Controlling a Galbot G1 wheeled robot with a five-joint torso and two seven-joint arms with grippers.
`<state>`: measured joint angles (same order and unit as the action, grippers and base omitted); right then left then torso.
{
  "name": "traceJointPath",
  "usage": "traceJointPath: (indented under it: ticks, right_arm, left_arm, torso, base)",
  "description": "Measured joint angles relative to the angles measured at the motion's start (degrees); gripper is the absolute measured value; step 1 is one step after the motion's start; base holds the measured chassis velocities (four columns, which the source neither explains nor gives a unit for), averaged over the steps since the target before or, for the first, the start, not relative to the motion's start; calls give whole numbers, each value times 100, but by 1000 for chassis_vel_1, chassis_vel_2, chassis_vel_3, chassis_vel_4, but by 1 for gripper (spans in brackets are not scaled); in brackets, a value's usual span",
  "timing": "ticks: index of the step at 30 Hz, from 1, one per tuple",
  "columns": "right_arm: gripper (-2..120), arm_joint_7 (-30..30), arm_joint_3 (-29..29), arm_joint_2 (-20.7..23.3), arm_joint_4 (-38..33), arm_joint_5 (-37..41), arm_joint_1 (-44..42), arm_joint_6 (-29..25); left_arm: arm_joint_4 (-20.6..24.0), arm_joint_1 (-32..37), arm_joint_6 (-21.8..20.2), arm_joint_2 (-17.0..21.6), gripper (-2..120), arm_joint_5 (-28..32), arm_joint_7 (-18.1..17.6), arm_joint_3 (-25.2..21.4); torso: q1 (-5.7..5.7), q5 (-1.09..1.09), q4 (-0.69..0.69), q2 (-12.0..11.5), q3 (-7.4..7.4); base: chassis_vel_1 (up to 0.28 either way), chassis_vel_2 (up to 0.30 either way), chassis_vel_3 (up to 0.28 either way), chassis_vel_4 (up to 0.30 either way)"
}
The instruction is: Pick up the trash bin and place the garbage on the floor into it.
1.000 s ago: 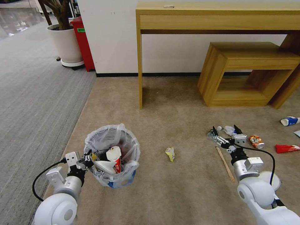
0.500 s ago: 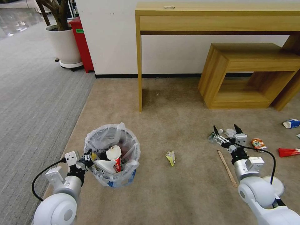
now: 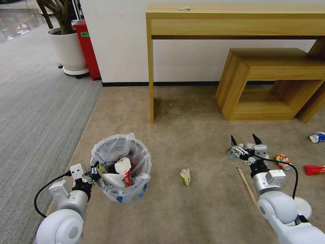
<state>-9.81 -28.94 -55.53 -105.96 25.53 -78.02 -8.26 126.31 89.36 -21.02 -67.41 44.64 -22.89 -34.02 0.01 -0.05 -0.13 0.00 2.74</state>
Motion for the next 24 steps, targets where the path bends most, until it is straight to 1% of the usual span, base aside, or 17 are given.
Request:
traceJointPath:
  ticks: [13,15,17,24]
  right_arm:
    - [88,14,29,-7,49,1,42,-28]
    - [90,15,39,-9,60,0,48,-36]
    - [98,39,82,-9,73,16,49,-82]
    - [100,104,228,-4,65,212,58,-102]
  left_arm:
    - [-45,-29,0,0,1,5,0,9]
    - [-50,-32,0,0,1,8,0,9]
    - [-61,-41,0,1,1,13,1,10]
    - [-88,-52,-1,13,1,21,1,12]
  torso:
    - [0,0,0,0,0]
    - [0,0,0,0,0]
    - [0,0,0,0,0]
    - [0,1,0,0,0]
  base:
    - [-42,57,48,-52]
    - [-71,43,42,-53]
    - [-36,16,21,-26]
    - [0,0,0,0]
